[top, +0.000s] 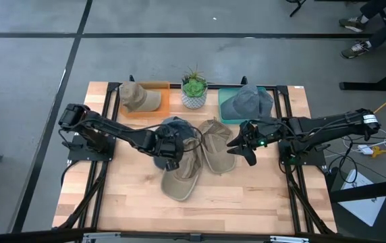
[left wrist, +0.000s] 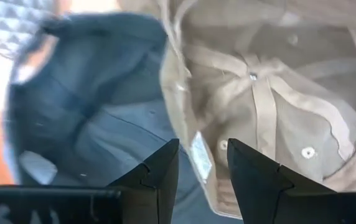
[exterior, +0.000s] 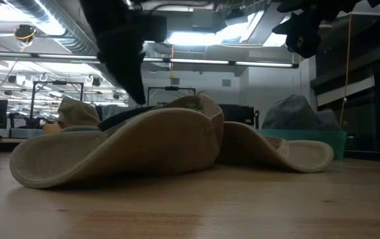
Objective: Pick & Place hat
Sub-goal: Put the left brown cap into the orange bin
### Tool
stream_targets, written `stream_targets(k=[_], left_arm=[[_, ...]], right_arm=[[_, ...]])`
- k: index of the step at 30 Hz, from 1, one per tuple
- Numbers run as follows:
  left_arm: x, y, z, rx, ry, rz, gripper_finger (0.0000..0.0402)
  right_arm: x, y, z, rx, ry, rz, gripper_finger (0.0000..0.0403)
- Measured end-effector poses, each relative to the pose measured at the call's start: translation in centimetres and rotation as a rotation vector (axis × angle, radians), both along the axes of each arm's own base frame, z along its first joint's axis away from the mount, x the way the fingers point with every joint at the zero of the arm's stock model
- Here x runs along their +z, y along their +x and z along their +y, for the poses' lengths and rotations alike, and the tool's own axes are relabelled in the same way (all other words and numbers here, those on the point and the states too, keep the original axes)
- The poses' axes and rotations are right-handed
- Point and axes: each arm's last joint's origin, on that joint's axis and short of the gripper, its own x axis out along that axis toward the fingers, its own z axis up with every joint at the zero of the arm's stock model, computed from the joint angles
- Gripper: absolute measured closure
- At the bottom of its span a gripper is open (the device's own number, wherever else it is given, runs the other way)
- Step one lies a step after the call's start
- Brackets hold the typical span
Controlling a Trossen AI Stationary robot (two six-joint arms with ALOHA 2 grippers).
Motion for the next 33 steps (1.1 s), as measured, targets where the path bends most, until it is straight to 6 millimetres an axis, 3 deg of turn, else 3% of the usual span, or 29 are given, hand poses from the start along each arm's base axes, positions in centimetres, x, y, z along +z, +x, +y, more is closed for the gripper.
stream_targets(k=[5,10,14,21,28,33], left_arm=[[0.6,-0.2,0.4,0.083,0.061,-0.044,0.0272],[0.5,-0.1,1.3,0.178,-0.061,-0.066,0.0264],[0.4,0.0,2.2,0.201,-0.153,-0.053,0.0227],[0.5,0.1,3.3,0.2,-0.109,-0.046,0.0155],[0.1,0.4,3.3,0.195,-0.124,-0.04,0.015],[-1.9,1.1,3.2,0.193,-0.114,0.026,0.0152]], right_arm=[[0.0,0.0,0.0,0.0,-0.001,0.0,0.024],[0.0,0.0,0.0,0.0,-0.001,0.0,0.024],[0.0,0.0,0.0,0.0,-0.001,0.0,0.024],[0.0,0.0,0.0,0.002,-0.004,0.0,0.024],[0.0,0.0,0.0,0.002,-0.004,0.0,0.024],[0.0,0.0,0.0,0.002,-0.004,0.0,0.024]])
